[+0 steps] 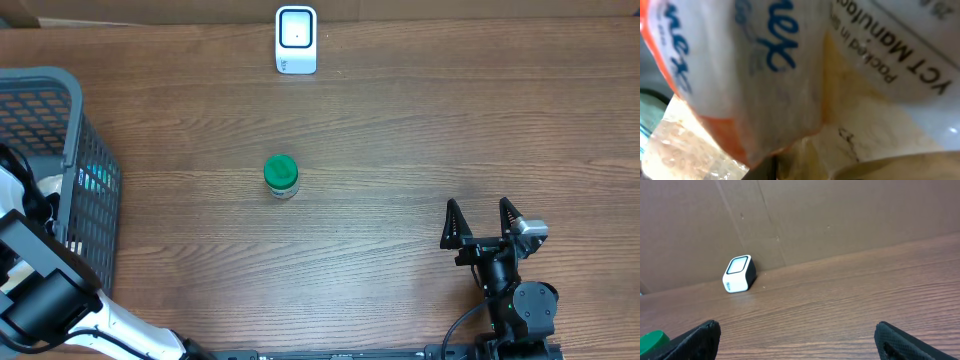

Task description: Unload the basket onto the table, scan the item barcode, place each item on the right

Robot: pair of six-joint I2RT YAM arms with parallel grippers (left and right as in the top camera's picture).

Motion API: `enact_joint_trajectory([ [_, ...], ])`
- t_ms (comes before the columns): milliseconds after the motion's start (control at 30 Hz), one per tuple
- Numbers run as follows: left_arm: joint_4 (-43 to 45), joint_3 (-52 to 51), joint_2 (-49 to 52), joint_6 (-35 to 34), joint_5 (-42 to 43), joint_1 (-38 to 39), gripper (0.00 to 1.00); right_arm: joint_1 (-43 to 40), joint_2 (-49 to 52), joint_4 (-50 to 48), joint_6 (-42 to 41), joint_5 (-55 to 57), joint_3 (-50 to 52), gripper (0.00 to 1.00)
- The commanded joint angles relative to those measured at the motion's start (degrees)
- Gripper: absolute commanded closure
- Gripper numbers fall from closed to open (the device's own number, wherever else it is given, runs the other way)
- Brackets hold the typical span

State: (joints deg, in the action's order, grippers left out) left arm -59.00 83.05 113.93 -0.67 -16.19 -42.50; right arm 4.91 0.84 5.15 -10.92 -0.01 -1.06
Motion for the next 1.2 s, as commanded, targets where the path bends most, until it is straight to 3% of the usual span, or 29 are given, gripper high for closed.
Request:
enact_joint_trajectory([
  [0, -4.6, 4.9, 2.6, -0.2, 5.8, -0.2, 0.96, -0.1, -0.7, -0.4, -0.2, -0.3, 0.6, 0.00],
  [333, -15.7, 20.6, 1.4, -0.2, 13.9, -0.2, 0.96, -0.1, -0.7, -0.4, -0.2, -0.3, 0.6, 0.00],
  [533, -15.7, 21.9, -2.6, -0.2, 17.6, -0.2, 0.96, -0.1, -0.7, -0.4, -0.2, -0.3, 0.6, 0.00],
  [733, -15.4, 21.9, -6.6, -0.1, 14.9, -0.2, 0.96, -0.1, -0.7, -0.4, -0.2, -0.3, 0.6, 0.00],
  [767, -16.0, 21.9, -6.6, -0.1, 13.2, -0.2, 0.87, -0.1, -0.7, -0.4, -0.2, -0.3, 0.6, 0.00],
  [800, -16.4, 21.7, -6.4, -0.1, 11.5, -0.2, 0.69, -0.1, -0.7, -0.4, -0.2, -0.3, 0.6, 0.00],
  [900, -16.5, 19.6, -6.4, 1.2, 7.8, -0.2, 0.29, -0.1, -0.7, -0.4, -0.2, -0.3, 0.6, 0.00],
  [933, -16.0, 18.5, -6.4, 2.0, 7.3, -0.2, 0.21, -0.1, -0.7, -0.4, -0.2, -0.3, 0.6, 0.00],
  [967, -15.4, 17.1, -6.4, 2.2, 7.0, -0.2, 0.00, -0.1, -0.7, -0.4, -0.2, -0.3, 0.6, 0.00],
  [1167, -8.4, 6.6, -6.4, 2.2, -1.5, -0.5, 0.00, -0.1, -0.7, -0.4, -0.2, -0.3, 0.6, 0.00],
])
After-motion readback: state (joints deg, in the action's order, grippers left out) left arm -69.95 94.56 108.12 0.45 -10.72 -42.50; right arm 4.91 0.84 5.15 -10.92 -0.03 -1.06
